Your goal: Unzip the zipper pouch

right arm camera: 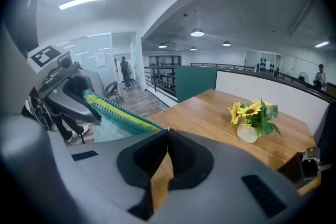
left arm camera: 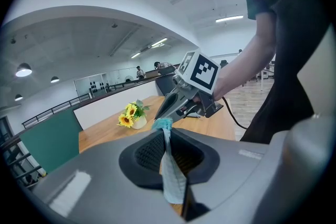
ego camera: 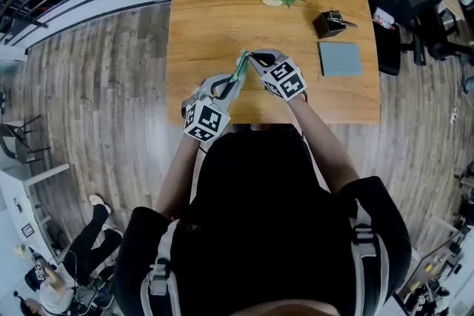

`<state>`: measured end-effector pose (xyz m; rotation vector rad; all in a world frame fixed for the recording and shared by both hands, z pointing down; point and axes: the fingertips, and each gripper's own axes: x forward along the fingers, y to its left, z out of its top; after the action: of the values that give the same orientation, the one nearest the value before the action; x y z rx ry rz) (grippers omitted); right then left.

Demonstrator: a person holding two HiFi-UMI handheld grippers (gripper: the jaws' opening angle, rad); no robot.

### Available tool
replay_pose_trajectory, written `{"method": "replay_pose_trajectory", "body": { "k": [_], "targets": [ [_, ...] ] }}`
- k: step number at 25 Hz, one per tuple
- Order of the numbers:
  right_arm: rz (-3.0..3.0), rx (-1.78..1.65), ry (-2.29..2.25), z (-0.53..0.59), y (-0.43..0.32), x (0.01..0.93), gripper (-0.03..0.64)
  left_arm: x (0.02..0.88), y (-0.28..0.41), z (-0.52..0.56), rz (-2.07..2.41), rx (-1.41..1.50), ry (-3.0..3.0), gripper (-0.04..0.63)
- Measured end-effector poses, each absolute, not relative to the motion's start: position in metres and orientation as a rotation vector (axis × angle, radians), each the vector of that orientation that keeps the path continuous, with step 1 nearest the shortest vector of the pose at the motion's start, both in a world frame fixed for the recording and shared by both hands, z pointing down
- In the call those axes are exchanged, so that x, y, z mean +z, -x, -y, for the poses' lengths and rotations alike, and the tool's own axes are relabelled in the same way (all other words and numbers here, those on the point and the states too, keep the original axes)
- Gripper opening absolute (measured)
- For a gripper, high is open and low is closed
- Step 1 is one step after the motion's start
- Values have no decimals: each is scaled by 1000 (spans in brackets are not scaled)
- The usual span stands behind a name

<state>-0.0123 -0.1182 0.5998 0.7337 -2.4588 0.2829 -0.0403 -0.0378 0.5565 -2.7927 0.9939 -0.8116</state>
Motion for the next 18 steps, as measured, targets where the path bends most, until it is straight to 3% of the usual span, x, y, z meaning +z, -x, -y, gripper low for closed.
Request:
{"method": "replay_pose_trajectory", "body": {
  "k": [18],
  "targets": [
    [2412, 293, -702, 135, -12, 616, 6, 556, 28, 37, -1059, -801, 2828, 28]
  ]
}}
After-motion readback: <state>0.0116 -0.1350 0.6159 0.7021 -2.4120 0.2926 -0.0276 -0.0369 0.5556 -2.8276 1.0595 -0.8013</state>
